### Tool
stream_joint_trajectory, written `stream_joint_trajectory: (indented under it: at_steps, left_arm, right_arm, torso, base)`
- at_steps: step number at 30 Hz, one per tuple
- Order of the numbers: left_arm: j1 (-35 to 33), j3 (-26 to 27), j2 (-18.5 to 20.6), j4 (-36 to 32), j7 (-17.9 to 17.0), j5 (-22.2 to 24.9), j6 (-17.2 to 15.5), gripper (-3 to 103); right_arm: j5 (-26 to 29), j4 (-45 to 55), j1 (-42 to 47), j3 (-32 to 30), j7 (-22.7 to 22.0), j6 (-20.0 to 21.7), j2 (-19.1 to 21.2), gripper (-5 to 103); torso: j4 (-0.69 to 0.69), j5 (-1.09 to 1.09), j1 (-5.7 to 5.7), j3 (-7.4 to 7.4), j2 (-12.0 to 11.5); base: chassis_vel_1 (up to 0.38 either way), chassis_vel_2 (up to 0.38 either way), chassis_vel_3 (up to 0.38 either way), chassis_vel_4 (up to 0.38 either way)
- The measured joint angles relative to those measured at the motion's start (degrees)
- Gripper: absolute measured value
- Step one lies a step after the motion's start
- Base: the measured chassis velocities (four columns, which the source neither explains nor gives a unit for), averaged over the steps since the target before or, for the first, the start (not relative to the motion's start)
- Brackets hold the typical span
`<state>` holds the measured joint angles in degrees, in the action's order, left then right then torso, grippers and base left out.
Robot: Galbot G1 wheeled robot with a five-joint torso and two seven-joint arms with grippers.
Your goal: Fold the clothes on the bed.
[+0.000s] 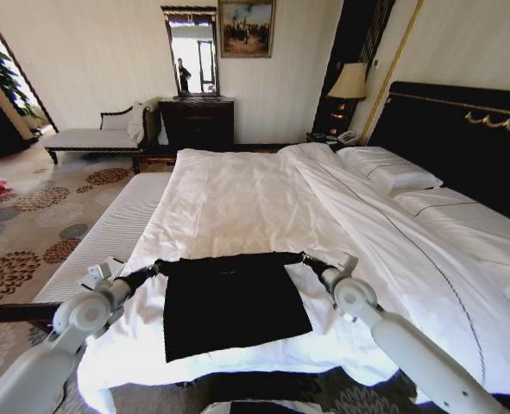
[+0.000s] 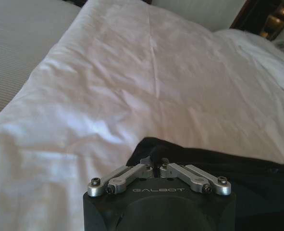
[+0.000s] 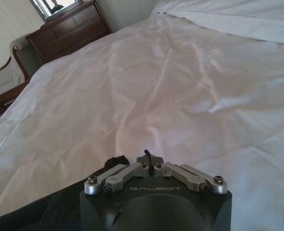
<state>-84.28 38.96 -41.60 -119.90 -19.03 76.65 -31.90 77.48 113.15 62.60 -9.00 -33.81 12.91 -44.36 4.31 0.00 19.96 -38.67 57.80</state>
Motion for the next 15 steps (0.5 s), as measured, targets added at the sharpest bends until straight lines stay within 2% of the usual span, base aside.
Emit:
stream_joint_trajectory:
  at_steps: [4,8,15]
  left_arm:
    - [-4.9,0.98,2.38,-2.99,-1.86,-0.54,-2.91,1]
    - [-7.13,1.01,3.54,-4.21,-3.31,-1.52,-4.38,1]
    - [-10.85,1.79,4.4,-7.27,-6.5,-0.66,-7.14,1]
  right_arm:
    - [-1.48,3.25,6.33,-2.07,-0.1,0.29,0.43,0]
    - [-2.9,4.49,10.06,-2.76,-0.35,0.33,0.12,0]
    - [-4.03,5.71,13.36,-3.33,-0.7,0.45,-0.52,0]
  torso:
    - [0.01,0.01,0.0,0.0,0.0]
    - [0.01,0.0,0.0,0.0,0.0]
    - [0.01,0.01,0.01,0.0,-0.01]
  base:
    - [0.0,0.0,0.0,0.0]
    - [0.0,0.0,0.0,0.0]
    - [0.0,0.0,0.0,0.0]
